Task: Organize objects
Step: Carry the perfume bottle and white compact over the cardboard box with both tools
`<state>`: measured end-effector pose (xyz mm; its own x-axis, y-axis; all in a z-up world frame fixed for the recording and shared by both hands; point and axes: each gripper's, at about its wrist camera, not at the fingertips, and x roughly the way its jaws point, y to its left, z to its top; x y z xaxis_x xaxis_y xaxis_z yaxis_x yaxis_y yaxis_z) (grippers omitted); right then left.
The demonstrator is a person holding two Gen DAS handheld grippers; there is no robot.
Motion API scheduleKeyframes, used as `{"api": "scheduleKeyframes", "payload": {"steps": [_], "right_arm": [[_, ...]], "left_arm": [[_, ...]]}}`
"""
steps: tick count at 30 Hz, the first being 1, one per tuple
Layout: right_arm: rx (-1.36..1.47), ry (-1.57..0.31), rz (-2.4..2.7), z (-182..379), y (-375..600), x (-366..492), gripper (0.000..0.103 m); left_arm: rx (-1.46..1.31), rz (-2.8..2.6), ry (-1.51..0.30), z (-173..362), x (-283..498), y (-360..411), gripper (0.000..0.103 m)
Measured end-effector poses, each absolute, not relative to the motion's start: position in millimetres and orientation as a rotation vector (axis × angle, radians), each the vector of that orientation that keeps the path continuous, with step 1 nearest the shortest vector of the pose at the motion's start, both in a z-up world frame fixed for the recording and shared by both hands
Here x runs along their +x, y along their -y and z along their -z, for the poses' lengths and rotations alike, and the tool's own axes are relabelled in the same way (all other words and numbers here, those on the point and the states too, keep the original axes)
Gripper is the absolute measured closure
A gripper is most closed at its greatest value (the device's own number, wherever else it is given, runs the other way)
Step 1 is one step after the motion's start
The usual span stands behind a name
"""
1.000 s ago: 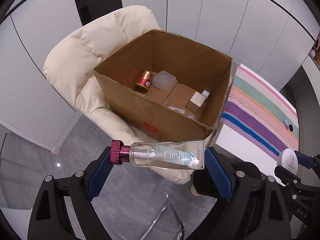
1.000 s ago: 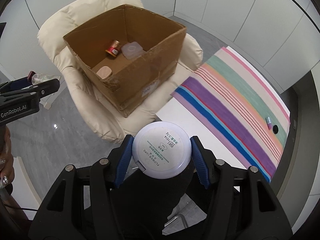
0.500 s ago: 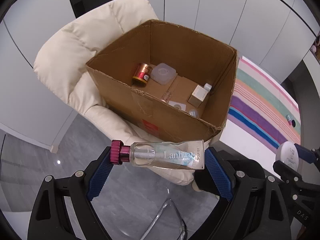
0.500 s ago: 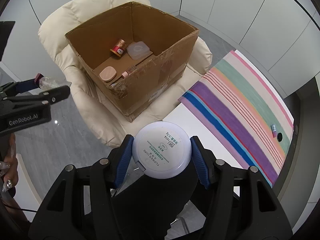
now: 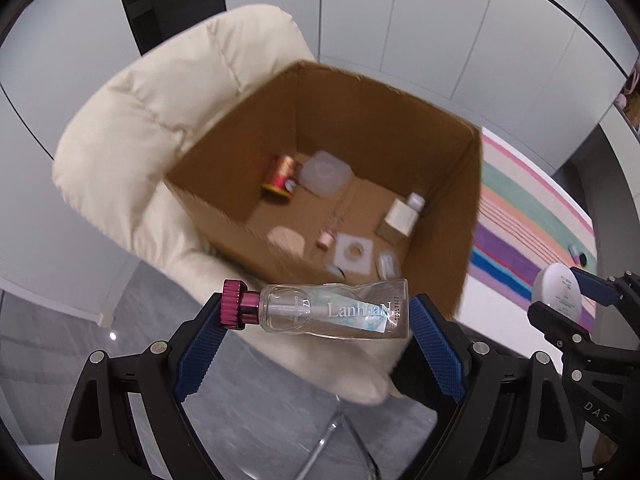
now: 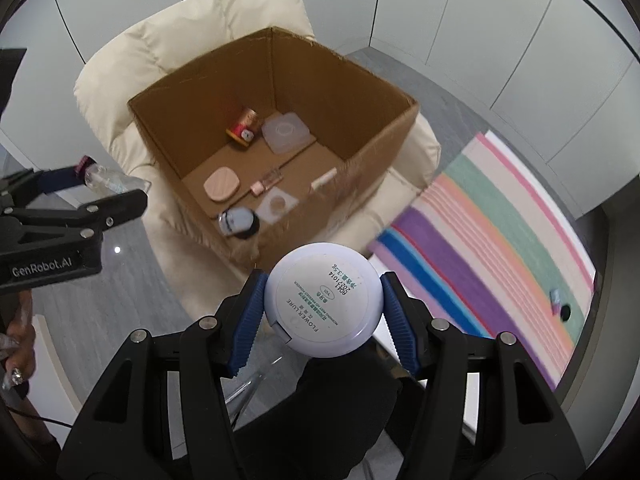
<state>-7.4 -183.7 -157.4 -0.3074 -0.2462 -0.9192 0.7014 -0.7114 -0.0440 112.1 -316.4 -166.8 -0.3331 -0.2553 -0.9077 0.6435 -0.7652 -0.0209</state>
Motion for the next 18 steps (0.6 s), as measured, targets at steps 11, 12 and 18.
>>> {"api": "scheduleKeyframes", "payload": {"steps": [11,12,18], "right_arm": [[1.296,-0.524,2.081,152.3,227.6,-53.7,0.043],[1.292,-0.518,2.083,151.9,231.8,-58.3,0.043],[1.292,-0.530,2.082,161.6,257.7,-84.8,0.043]], "left_arm": [[1.244,2.132,-0.471,140.9,81.8,358.7,0.013],[1.242,2.130,-0.471,140.3,77.4,361.8,0.013],[1.287,2.119,-0.448,153.6,47.8,377.7,0.013]]}}
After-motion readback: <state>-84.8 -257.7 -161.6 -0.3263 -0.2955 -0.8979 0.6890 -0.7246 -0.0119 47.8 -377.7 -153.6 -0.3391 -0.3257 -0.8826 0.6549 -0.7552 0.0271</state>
